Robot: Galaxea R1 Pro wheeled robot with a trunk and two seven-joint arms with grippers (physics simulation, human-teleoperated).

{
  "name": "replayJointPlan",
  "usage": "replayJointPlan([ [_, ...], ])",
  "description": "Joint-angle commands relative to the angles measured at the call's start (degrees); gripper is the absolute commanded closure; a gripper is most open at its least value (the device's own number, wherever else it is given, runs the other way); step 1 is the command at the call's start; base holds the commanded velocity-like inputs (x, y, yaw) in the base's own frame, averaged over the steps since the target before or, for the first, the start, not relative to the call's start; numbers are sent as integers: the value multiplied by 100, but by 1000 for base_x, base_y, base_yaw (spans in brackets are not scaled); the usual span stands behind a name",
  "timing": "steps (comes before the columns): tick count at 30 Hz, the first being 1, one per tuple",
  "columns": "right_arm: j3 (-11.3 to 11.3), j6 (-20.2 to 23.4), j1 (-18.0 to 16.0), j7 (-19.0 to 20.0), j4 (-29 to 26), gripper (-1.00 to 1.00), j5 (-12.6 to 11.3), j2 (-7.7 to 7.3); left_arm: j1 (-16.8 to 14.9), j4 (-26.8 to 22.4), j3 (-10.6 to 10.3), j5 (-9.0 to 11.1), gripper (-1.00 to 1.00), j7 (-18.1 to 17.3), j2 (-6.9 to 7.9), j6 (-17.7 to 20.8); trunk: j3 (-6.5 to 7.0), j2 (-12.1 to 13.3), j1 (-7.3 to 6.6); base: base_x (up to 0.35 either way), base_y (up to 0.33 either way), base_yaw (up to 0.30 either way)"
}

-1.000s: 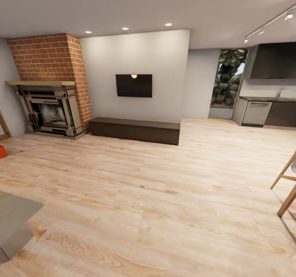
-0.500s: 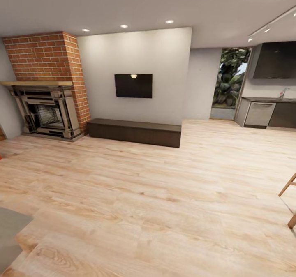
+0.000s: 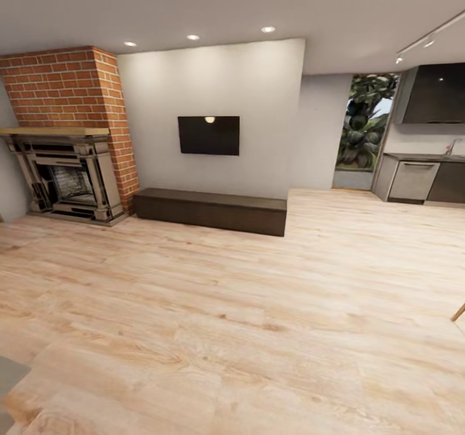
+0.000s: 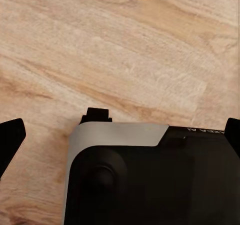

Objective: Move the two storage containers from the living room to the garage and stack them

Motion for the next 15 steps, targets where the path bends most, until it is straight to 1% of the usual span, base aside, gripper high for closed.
replayJointPlan([
  [1,48,-27,-6,-2,15,-100,-46,5,-5,6,-7,56,-100,-32,1,-15,-6,-3,3,322,0,0],
  [15,51,-27,-6,-2,15,-100,-47,7,-5,7,-7,53,-100,-32,-7,-23,-6,-3,3,322,0,3],
])
